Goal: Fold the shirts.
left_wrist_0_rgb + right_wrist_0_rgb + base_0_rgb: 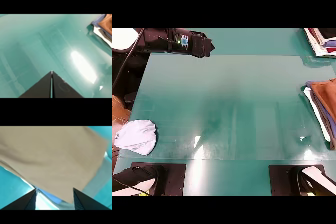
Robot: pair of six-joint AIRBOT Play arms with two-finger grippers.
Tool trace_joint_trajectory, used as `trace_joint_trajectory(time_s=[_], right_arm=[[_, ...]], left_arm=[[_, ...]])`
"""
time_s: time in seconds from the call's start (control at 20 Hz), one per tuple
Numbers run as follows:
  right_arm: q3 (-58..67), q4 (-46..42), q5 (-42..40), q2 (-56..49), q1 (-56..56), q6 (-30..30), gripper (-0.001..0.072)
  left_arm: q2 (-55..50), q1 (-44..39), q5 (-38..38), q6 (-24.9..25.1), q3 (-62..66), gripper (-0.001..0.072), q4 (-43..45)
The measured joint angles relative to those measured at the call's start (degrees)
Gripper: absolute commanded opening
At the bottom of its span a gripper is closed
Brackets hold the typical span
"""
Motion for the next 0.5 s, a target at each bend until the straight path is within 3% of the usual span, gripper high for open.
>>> trace_joint_trajectory(time_s=[0.2, 0.4, 0.5], right_arm=[[-1.90, 8.90, -2.14, 2.03, 2.95, 0.04, 0.0525], [-2.40, 16.96, -3.10, 2.62, 16.68, 0.07, 0.0519], [-2.51, 18.73, -3.72, 2.73, 25.75, 0.04, 0.0417]], left_arm=[[0.00, 0.00, -0.02, 0.11, 0.00, 0.0026, 0.00], [0.02, 0.00, 0.26, 0.11, 0.00, 0.0026, -0.02], [0.02, 0.00, 0.52, 0.11, 0.00, 0.0026, -0.02]])
